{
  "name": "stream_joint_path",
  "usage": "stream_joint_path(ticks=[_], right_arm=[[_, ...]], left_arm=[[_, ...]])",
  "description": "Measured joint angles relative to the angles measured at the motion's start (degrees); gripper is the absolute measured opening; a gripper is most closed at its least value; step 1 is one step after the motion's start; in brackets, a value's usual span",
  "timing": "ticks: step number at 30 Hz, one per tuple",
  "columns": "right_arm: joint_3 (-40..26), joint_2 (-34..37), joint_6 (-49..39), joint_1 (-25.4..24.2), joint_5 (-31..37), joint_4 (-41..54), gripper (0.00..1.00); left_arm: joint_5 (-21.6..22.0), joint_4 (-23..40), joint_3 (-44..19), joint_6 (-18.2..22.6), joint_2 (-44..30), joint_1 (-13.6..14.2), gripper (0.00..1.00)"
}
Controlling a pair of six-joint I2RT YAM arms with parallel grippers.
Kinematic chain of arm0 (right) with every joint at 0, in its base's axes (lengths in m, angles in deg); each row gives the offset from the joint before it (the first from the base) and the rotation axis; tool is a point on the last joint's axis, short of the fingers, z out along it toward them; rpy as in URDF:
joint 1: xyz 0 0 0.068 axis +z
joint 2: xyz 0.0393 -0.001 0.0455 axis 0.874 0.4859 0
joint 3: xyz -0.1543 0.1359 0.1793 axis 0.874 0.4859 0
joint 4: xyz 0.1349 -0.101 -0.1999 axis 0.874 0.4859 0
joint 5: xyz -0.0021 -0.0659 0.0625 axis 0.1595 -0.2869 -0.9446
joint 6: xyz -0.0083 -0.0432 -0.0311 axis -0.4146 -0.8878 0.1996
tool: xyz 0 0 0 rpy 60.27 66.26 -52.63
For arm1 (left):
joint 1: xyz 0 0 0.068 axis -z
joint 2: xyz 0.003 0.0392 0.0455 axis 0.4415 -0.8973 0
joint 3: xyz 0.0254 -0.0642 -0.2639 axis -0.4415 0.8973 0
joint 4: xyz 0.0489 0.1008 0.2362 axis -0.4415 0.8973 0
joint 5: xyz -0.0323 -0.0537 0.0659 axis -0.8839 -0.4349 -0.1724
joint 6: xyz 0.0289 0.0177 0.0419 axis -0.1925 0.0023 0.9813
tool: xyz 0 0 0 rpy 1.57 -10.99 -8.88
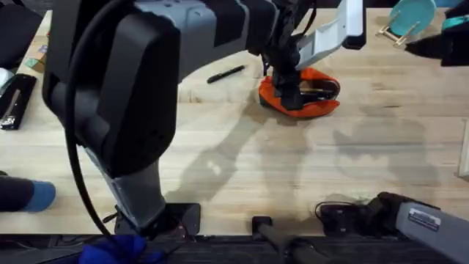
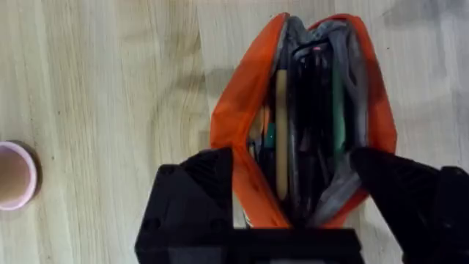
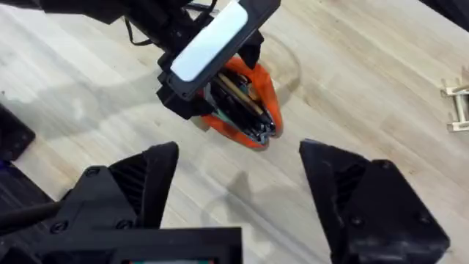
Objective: Unzip the bag, pick up the pens from the table one at a time and place them inside, then zip the bag closed.
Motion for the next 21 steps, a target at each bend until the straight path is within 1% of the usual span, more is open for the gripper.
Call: stream_joint_path(ticks=[5, 9, 16, 21], right_arm=[[0.0, 0.0, 0.0, 0.0, 0.0, 0.0, 0.997], [0.0, 0.0, -0.02, 0.0, 0.0, 0.0, 0.997], [0.0, 0.0, 0.0, 0.0, 0.0, 0.0, 0.997], [0.0, 0.0, -0.02, 0.0, 0.0, 0.0, 0.997]], left_arm=[[0.06, 0.25, -0.17, 0.0, 0.4, -0.23, 0.992], [0.41, 1.75, -0.17, -0.04, 3.05, -1.42, 0.993], [0.63, 4.26, -0.23, -0.02, 10.51, -6.2, 0.993], [1.13, 6.28, -0.29, -0.03, 13.02, -9.66, 0.993]])
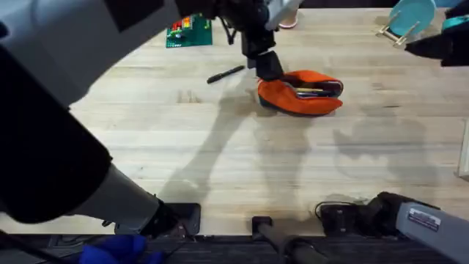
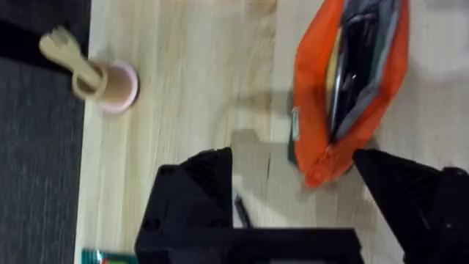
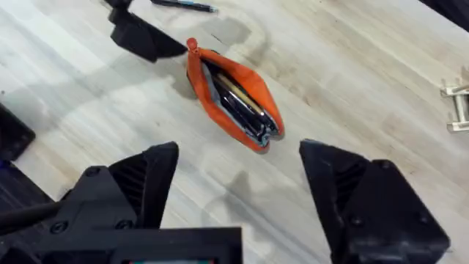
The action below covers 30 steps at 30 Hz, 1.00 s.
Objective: Unzip the bag, pick up the pens from the table one at a time and place them inside, then zip the bag closed.
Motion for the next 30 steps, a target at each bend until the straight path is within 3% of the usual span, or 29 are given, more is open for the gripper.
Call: stream_joint_path(ticks=[6, 13, 17, 26, 30], right_arm=[[0.0, 0.0, -0.01, 0.0, 0.0, 0.0, 0.997], [0.0, 0.0, -0.01, 0.0, 0.0, 0.0, 0.997], [0.0, 0.0, -0.01, 0.0, 0.0, 0.0, 0.997], [0.01, 0.0, -0.01, 0.0, 0.0, 0.0, 0.997], [0.0, 0.0, 0.01, 0.0, 0.0, 0.0, 0.997]], left_arm=[[3.9, 3.32, -0.01, 0.01, 0.18, -2.97, 0.993], [9.62, 3.53, -0.01, -0.01, 0.18, -3.97, 0.993], [9.41, 3.51, -0.01, -0.15, 0.18, -5.6, 0.993], [5.37, 0.34, -0.01, -1.37, -2.19, -12.0, 0.993], [4.21, -0.64, -0.01, -1.55, -5.01, -12.66, 0.993]])
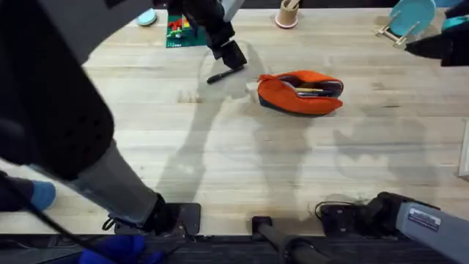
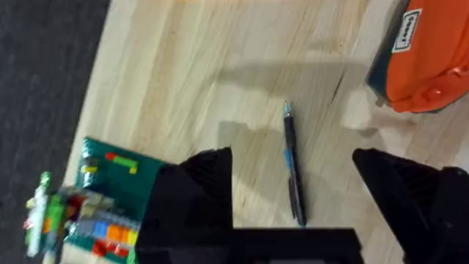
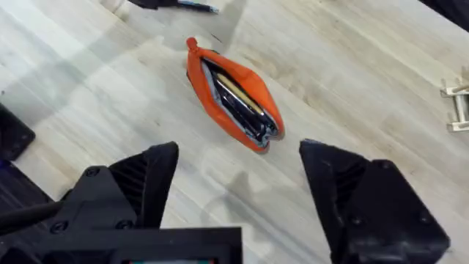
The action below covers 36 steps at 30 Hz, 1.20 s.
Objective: Unzip the bag, pick up the pens from the table one at a time and place them inside, then zip the bag closed.
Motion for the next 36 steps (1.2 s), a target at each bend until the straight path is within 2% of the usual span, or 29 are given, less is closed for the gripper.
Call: stream_joint_path(ticks=[13, 30, 36], right_arm=[[0.02, 0.0, -0.02, 0.0, 0.0, 0.0, 0.997], [0.0, 0.0, -0.02, 0.0, 0.0, 0.0, 0.997], [0.02, 0.0, -0.02, 0.0, 0.0, 0.0, 0.997]], left_arm=[[-2.19, -1.91, 0.0, -0.17, -8.1, -0.87, 0.993], [-2.68, -0.29, 0.0, -0.2, -14.5, -1.6, 0.993], [-2.76, -0.18, -0.07, -0.22, -14.48, -1.64, 0.993]])
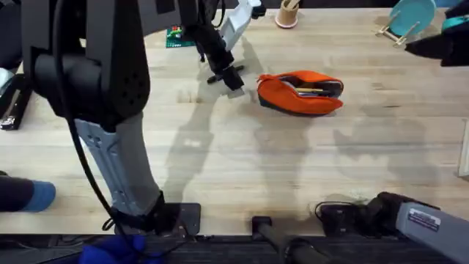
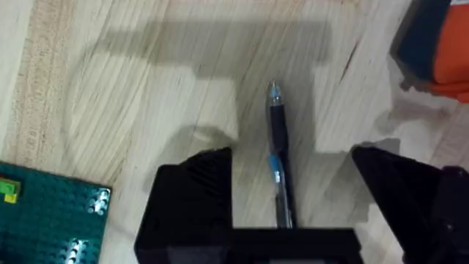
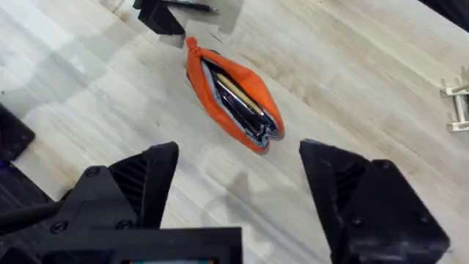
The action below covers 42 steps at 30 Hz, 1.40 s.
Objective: Unzip the bag, pick up the pens from the table one at a time and place them inside, then zip the bag closed.
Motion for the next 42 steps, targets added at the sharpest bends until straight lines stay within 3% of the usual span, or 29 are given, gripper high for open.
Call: stream_joint_path(ticks=[7, 9, 13, 19, 20, 37, 42], right_arm=[[0.0, 0.0, 0.0, 0.0, 0.0, 0.0, 0.997], [0.0, 0.0, 0.0, 0.0, 0.0, 0.0, 0.997], [0.0, 0.0, 0.0, 0.0, 0.0, 0.0, 0.997], [0.0, 0.0, 0.0, 0.0, 0.0, 0.0, 0.997], [0.0, 0.0, 0.0, 0.0, 0.0, -0.02, 0.997], [0.0, 0.0, 0.0, 0.0, 0.0, 0.0, 0.997], [0.0, 0.0, 0.0, 0.0, 0.0, 0.0, 0.997]], left_arm=[[0.13, 0.57, -0.07, 0.0, -0.02, -0.02, 0.993], [0.13, 0.96, -0.17, 0.03, -0.02, -0.02, 0.946], [0.14, 1.29, -0.24, 0.02, -0.02, -0.02, 0.673], [-0.82, 1.92, -0.29, -0.13, -0.02, 0.04, 0.1], [-0.92, 1.77, -0.32, -0.13, -0.02, 0.1, 0.06], [-0.92, 1.83, -0.56, -0.15, -0.02, 0.16, 0.044], [-0.25, 4.67, -1.72, -0.15, -0.04, 0.16, 0.042]])
